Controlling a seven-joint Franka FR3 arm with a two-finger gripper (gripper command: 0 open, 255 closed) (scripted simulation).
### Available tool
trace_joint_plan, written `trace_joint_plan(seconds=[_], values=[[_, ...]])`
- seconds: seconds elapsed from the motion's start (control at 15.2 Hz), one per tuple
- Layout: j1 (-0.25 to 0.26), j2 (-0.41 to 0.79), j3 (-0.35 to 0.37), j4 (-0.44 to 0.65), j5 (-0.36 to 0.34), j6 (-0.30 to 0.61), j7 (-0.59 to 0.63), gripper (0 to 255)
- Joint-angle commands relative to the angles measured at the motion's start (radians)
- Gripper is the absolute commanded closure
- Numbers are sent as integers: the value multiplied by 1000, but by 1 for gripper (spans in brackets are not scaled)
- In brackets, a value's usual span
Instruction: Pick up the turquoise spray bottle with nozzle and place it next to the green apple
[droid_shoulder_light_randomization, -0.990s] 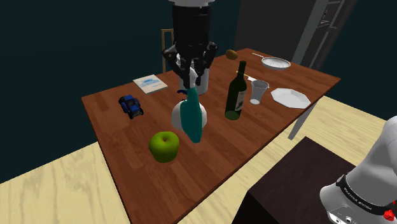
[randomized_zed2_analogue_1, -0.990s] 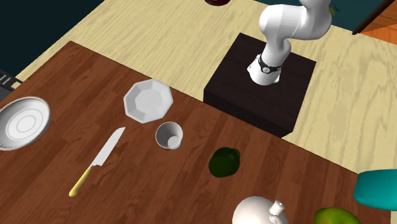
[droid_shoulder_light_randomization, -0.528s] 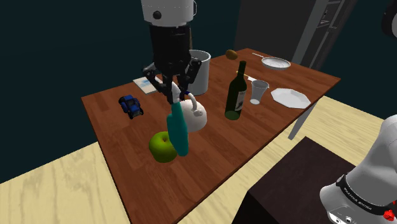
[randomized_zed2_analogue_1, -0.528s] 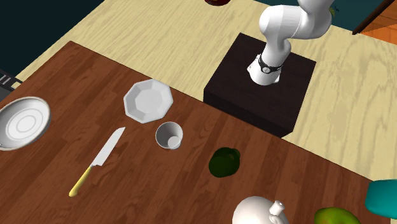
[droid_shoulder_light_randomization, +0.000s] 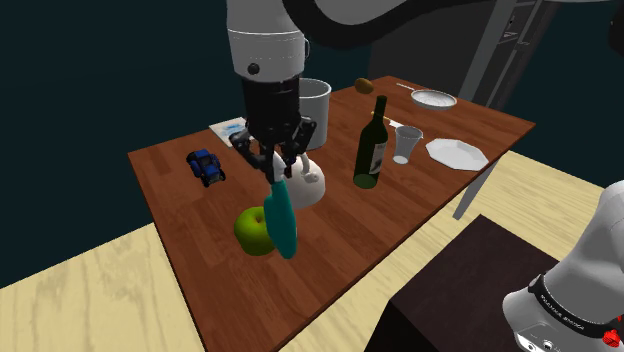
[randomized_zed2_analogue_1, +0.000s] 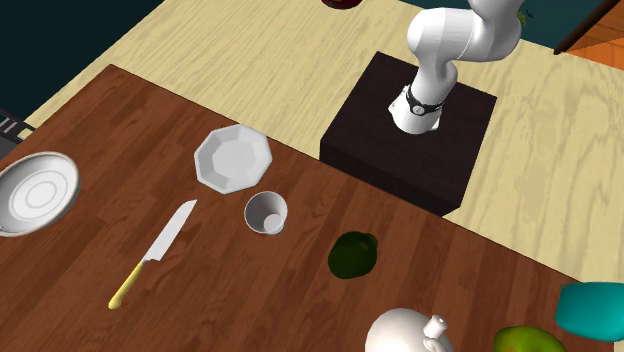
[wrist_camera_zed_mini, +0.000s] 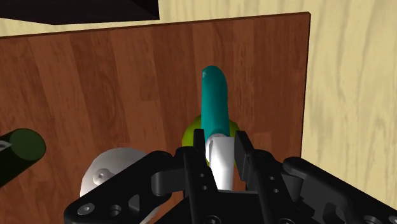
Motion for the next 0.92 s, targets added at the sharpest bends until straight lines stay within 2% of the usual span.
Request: trace_joint_plan(seconds=[0.0,0.86], values=[[-2,-2,-1,-29,1,28,0,255],[-6,12,-6,-187,-9,198,7,255]])
